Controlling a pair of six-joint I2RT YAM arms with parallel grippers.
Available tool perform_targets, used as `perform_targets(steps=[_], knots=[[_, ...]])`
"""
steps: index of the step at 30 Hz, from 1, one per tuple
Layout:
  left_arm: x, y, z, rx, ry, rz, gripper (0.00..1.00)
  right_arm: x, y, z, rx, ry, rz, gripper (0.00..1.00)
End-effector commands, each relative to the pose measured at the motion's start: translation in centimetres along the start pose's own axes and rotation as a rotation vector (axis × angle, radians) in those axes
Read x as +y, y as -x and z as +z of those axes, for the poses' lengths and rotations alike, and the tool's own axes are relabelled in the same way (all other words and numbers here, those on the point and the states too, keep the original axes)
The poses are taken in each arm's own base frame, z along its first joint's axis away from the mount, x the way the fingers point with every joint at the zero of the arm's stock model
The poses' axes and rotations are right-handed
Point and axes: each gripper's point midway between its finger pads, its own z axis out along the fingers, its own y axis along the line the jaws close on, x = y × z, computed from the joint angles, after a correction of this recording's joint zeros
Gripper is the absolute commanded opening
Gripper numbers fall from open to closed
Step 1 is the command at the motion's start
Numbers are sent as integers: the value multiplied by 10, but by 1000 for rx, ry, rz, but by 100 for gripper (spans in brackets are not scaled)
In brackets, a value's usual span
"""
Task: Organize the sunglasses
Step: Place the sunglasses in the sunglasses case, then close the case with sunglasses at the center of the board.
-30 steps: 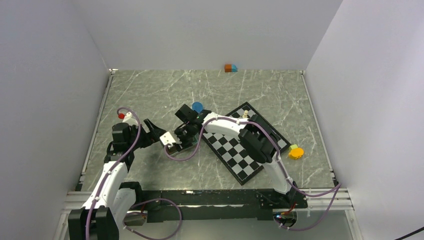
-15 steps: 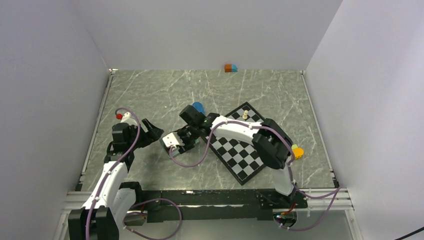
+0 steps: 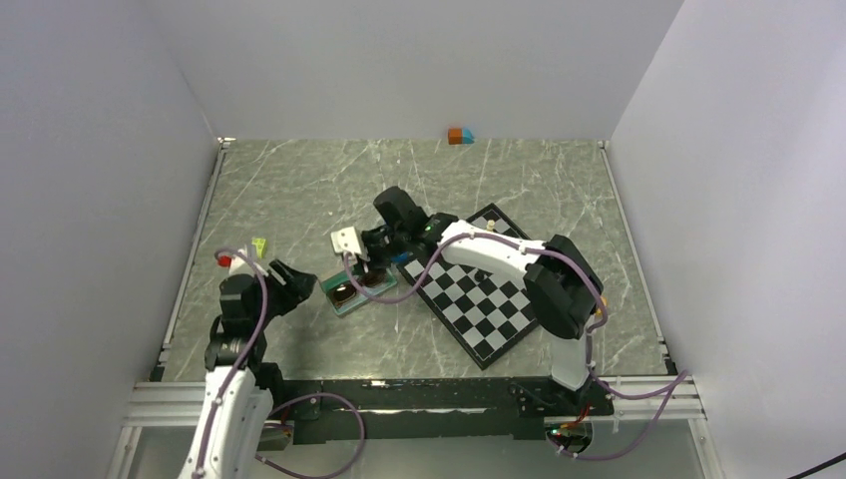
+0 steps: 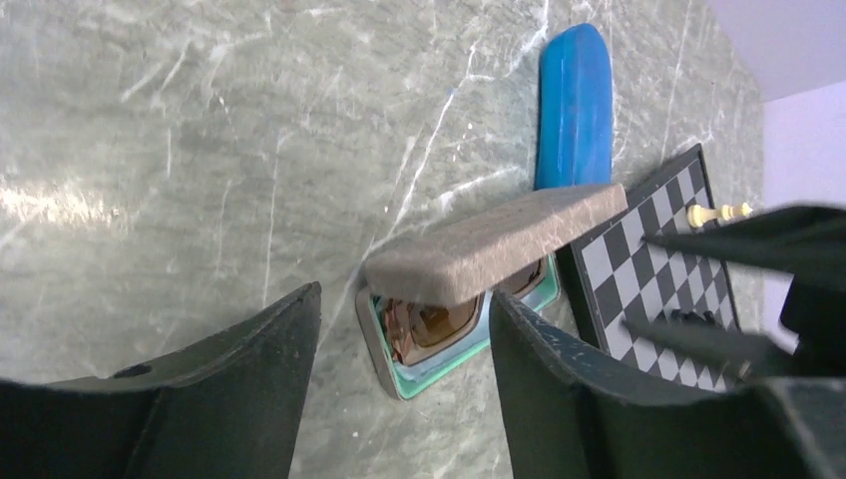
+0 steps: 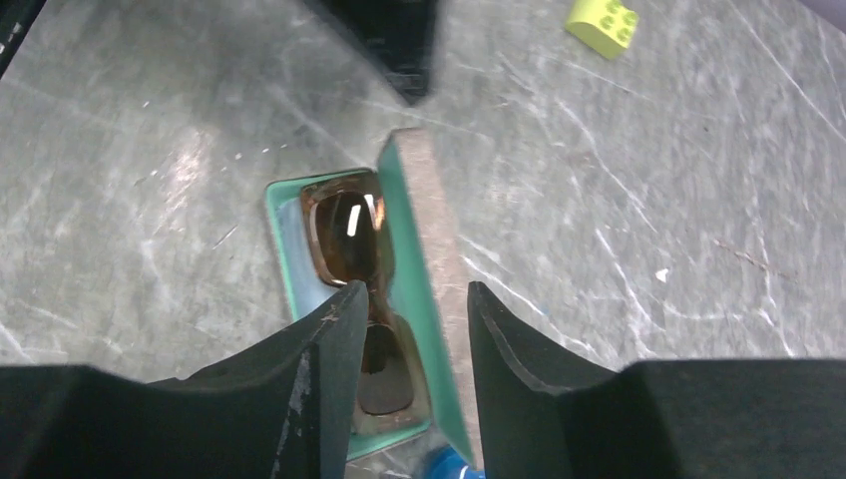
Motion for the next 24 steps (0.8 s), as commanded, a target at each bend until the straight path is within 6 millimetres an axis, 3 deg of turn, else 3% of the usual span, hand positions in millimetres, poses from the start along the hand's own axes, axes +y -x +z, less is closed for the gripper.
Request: perform_targets(steps=[1,8,13,16,22,24], knots=[[9,-33,-10,61,1,-107,65,-28,26,-4,-93,-15,108,44],[10,-81,-12,202,-84,-127,50,-41,17,4,-111,-20,220,41],[9,-112,-7,316,-119,-155,42,-37,7,21,-119,38,285,34],[8,-119,-5,347,-113,-144,40,-36,-2,28,-105,45,305,24],[4,-123,2,358,-82,-118,37,-24,-12,31,-80,86,335,23],[6,-127,4,366,-71,-119,36,-24,-16,31,-69,80,341,17]])
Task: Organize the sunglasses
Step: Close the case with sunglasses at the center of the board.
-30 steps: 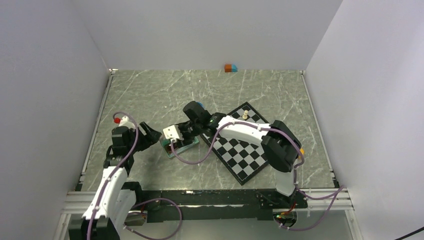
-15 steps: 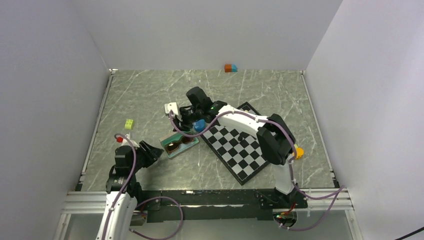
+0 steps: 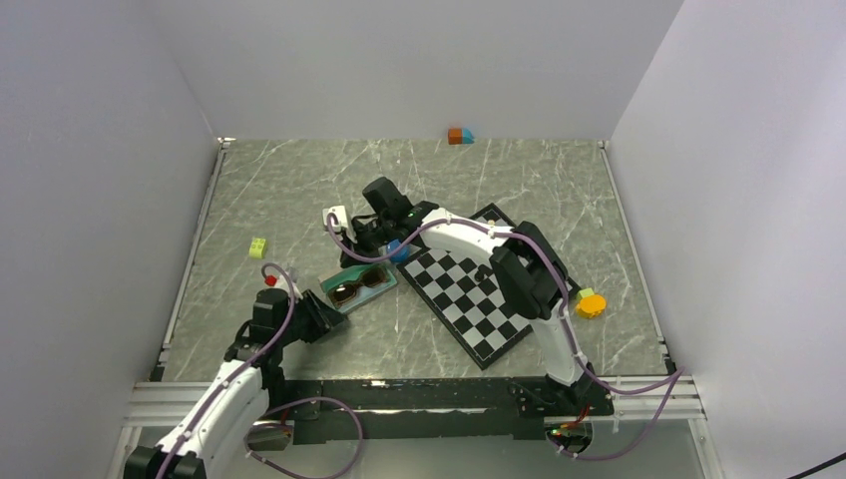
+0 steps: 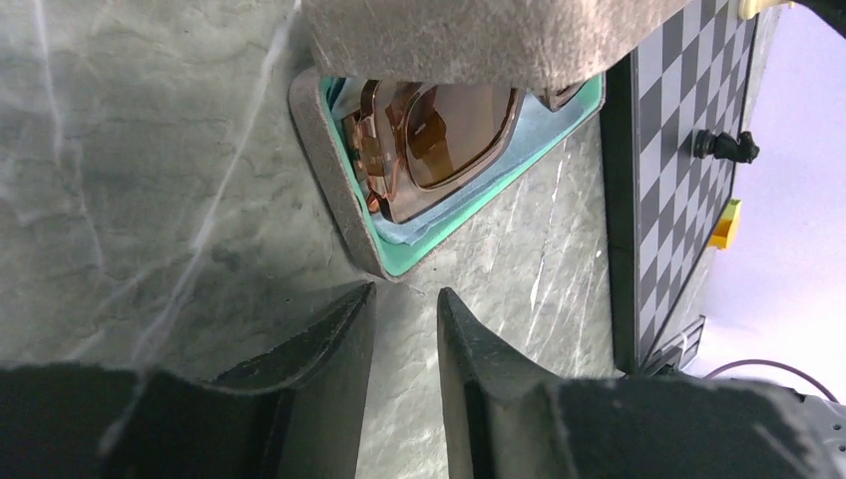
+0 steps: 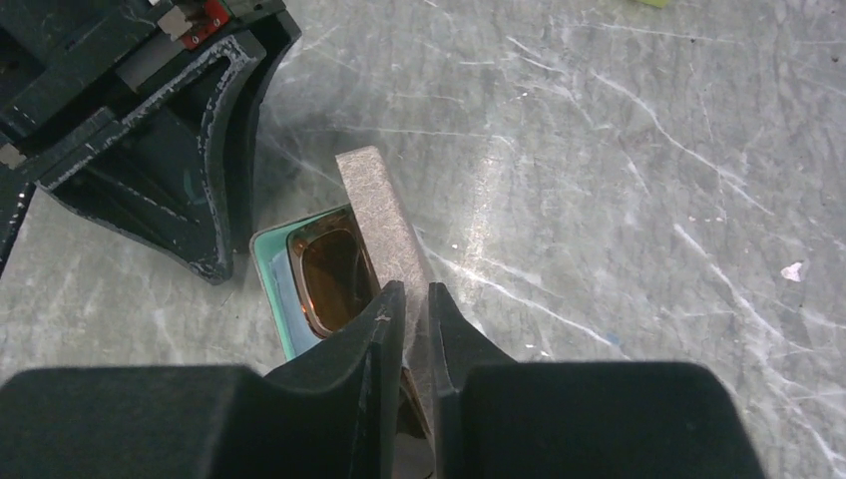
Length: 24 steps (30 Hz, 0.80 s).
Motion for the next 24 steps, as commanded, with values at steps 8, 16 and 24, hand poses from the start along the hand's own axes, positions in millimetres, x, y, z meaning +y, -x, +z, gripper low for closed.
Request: perform_targets(steps=[8,16,24], knots=[[19,-3,9,-6,107,-32,30,10,-11,0,34,64,28,12],[26,-2,9,-23,141,-49,28,41,-30,-1,50,183,63,0],[29,-2,8,-40,144,-62,28,57,-52,6,79,191,135,0]])
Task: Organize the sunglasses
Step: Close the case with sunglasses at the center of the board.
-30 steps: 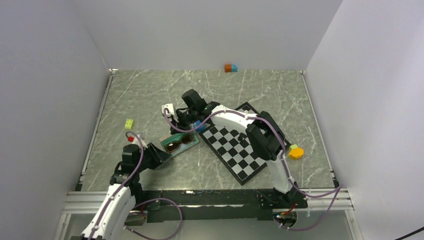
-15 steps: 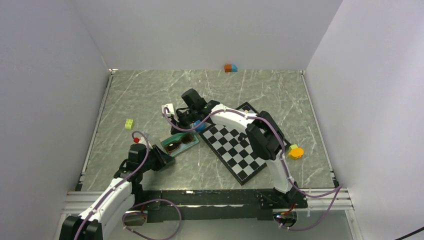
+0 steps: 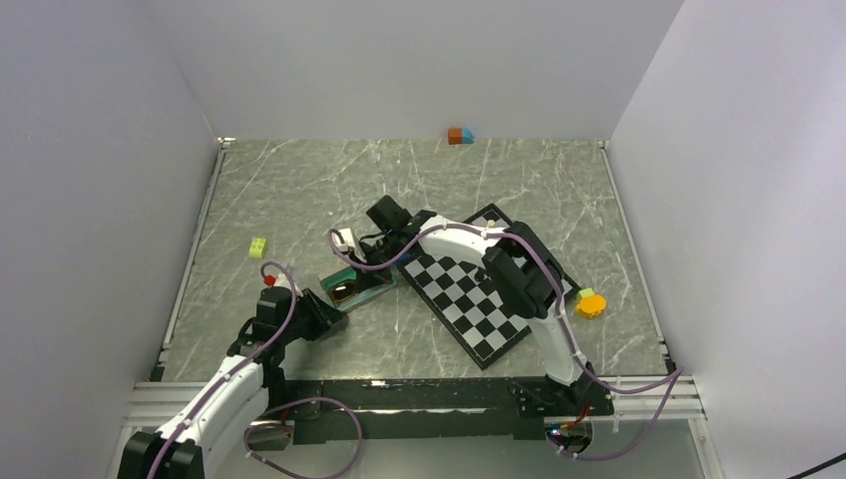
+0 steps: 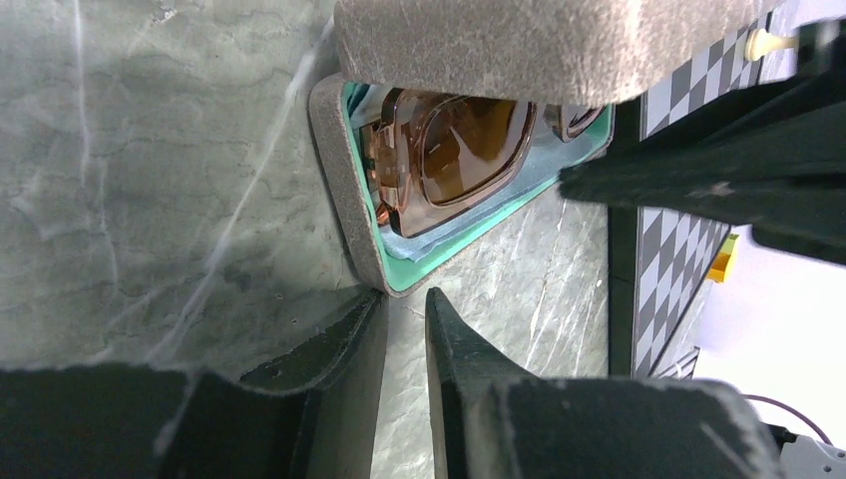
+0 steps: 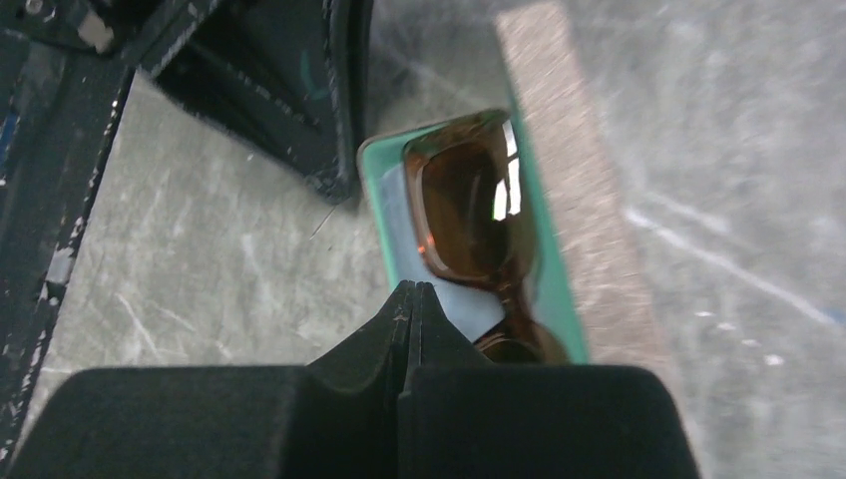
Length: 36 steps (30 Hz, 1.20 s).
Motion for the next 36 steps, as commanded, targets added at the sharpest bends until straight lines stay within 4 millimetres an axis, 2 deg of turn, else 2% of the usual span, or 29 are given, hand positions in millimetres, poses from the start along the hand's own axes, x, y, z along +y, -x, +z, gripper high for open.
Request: perform_targets(steps=[1,4,7,9,12,16,19,24,30,36], knots=[[28,-4,1,-25,110,-17,28,13,-8,7,-13,36,32,0],[31,-3,0,-31,122,-15,28,9,6,-1,-33,-10,-3,2],[32,-2,0,-37,126,-17,28,9,43,-23,-96,-83,-95,10],[32,-2,1,-37,127,-21,28,9,63,-35,-137,-122,-144,12],[33,-4,2,-31,125,-23,28,-8,87,-47,-171,-216,-145,12],[34,-5,3,-24,132,-25,27,-38,98,-46,-200,-251,-94,12],[36,-5,4,-20,141,-28,27,-50,96,-37,-212,-224,-37,11],[37,-3,4,-29,150,-30,27,-61,71,-14,-181,-193,57,2],[40,-4,5,-31,162,-42,27,-48,39,-1,-151,-150,136,2],[40,-4,5,-33,164,-54,27,-30,25,5,-175,-115,198,2]])
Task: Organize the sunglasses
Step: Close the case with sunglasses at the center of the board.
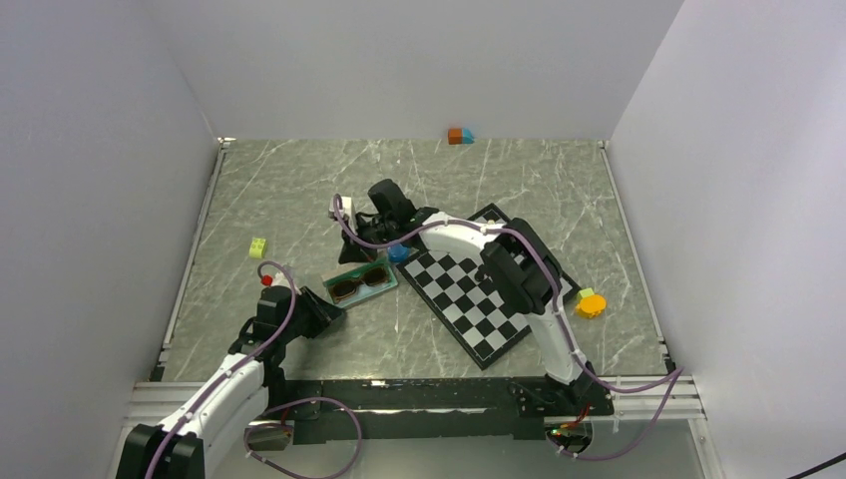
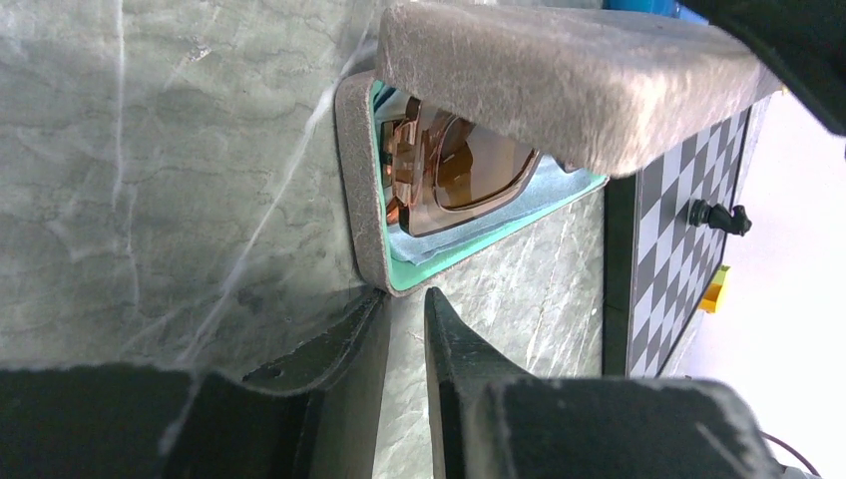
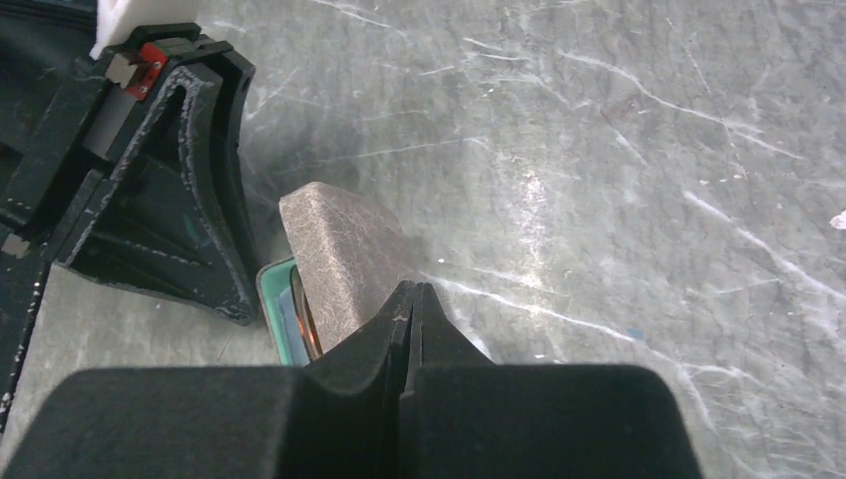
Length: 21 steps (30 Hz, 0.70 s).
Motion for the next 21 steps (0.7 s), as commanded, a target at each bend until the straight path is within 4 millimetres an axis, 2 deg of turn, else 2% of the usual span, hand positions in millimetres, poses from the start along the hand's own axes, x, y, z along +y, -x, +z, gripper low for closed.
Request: perform_targets(steps=[1,5,8,15,19,20,21], knots=[[38,-12,0,13,146,-25,27,30,-17,-1,-9,59,94,2],[37,-12,1,7,139,-37,27,39,-29,-1,-61,13,143,2],[34,-13,0,14,125,-40,27,47,-53,4,-74,-43,166,2],[33,-17,-7,35,130,-45,29,32,-92,8,-89,-220,259,2],[30,-10,-13,2,138,-34,37,28,-89,3,-101,-255,240,2],[24,-5,-16,-12,128,-27,39,25,-84,1,-98,-269,227,2],[16,1,-20,-29,110,-11,42,22,-68,-4,-114,-282,201,3]])
